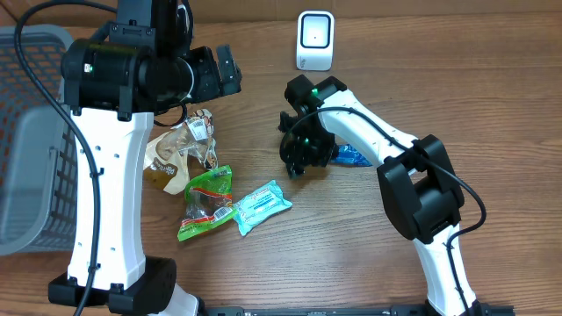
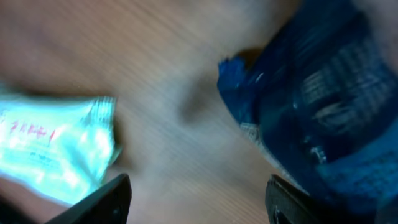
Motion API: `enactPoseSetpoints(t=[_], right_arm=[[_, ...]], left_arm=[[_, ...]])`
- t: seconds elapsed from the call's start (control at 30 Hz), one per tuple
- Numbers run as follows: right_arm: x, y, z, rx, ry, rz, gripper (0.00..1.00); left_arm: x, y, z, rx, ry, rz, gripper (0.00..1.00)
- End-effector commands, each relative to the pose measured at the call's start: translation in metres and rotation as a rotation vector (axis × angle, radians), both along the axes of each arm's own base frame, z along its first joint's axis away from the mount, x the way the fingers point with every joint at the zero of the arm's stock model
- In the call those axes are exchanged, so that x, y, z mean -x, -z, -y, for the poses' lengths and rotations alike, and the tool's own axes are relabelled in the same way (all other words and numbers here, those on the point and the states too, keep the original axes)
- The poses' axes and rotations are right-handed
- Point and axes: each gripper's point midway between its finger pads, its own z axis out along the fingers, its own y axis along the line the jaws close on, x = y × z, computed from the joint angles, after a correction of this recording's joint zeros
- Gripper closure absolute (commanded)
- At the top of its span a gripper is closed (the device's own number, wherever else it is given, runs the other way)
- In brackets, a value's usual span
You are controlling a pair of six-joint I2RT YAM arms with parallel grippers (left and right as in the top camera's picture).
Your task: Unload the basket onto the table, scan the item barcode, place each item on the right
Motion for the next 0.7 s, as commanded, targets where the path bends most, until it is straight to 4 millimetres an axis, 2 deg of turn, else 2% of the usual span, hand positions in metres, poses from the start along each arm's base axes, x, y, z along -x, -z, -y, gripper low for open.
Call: enactPoseSetpoints(t=[0.0,0.13,0.23,0.3,0.4,0.43,0.47,0.5,0.53,0.67], right_arm=[[-0.031,0.005,0.025,0.099,0.171,0.087,0.30],[-0.061,0.000,0.040,0.077,0.324,0.128,0.30],[-0.077,-0.015,0.048,0.020,0.382,0.121,0.30],[-0.083,-0.037,0.045,-0.069,0.349,0.109,0.30],[-0.087,-0.088,0.048,-0.187,0.270,0.128,0.30],[-0.087,-0.107,0.058,-0.193,0.250,0.150,0.30],[-0.086,-0.115,0.066,-0.194,0.234,0.160,0.29],[-0.085,-0.124,0.082,-0.191,0.206,0.173,0.28],[-0.085,-0.123,0.103,-0.182,0.190,0.169,0.27],[-0.090,-0.099,0.134,-0.203,0.193,0.146,0.19]], left_arm=[[-0.003,0.000,0.000,-0.004,-0.003,0.004,0.00],[-0.003,0.000,0.000,-0.004,-0.003,0.004,0.00],[-0.003,0.000,0.000,-0.004,-0.003,0.004,0.00],[-0.003,0.000,0.000,-0.004,-0.003,0.004,0.01],[-0.003,0.000,0.000,-0.004,-0.003,0.004,0.00],[-0.003,0.000,0.000,-0.004,-0.003,0.004,0.00],[-0.003,0.000,0.000,-0.004,-0.003,0.004,0.00],[-0.003,0.000,0.000,-0.004,-0.003,0.004,0.00],[-0.003,0.000,0.000,-0.004,-0.003,0.004,0.00],[-0.003,0.000,0.000,-0.004,-0.003,0.004,0.00]])
